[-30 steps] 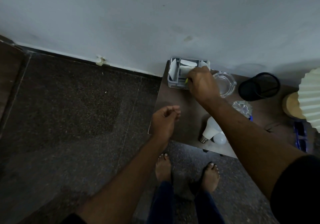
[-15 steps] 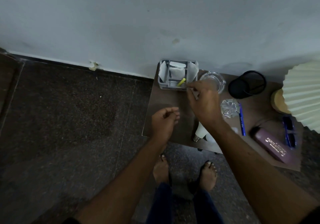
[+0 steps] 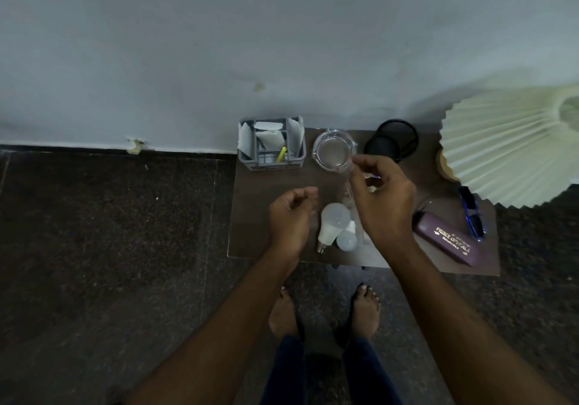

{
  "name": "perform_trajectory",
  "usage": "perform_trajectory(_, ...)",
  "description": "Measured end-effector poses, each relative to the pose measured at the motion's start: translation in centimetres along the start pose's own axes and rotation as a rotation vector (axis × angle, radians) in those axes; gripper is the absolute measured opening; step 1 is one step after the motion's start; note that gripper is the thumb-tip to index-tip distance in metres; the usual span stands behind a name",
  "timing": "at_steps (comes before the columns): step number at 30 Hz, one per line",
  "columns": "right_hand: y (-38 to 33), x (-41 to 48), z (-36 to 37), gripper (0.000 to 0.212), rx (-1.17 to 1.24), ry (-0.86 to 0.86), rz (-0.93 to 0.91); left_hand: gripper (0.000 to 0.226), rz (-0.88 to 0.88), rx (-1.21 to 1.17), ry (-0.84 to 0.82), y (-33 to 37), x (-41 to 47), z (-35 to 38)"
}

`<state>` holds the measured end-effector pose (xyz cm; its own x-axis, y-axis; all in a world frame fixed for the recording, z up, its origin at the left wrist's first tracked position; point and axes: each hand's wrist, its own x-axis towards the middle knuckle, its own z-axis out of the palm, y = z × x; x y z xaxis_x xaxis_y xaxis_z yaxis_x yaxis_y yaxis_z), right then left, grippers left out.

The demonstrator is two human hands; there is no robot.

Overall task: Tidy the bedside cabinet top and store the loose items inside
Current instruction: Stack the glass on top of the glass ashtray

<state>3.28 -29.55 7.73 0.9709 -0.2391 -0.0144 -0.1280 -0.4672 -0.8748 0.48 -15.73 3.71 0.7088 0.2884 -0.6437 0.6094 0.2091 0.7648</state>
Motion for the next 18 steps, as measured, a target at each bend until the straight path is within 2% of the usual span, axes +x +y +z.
perform_trajectory(6,2.2,0.0,-3.0,0.023,0.104,0.038,0.228,0.016,0.019,0.030,-0.025,0.3,0.1,2.8)
perform_trajectory(12,4.1,0.3,-2.8,0.040,0.209,0.010,0.458,0.018,0.011,0.050,-0.061,1.4,0.5,5.7)
perform_trajectory(14,4.7,0.5,-2.4,0.036,0.247,0.009,0.534,0.016,-0.023,0.036,-0.085,1.8,0.6,6.6)
perform_trajectory(16,5.2,0.7,-2.0,0.019,0.291,-0.003,0.590,0.019,-0.070,0.015,-0.101,1.9,0.7,7.1)
perform_trajectory(18,5.2,1.0,-1.5,0.023,0.322,-0.059,0.631,0.025,-0.104,0.017,-0.108,1.9,0.9,7.6)
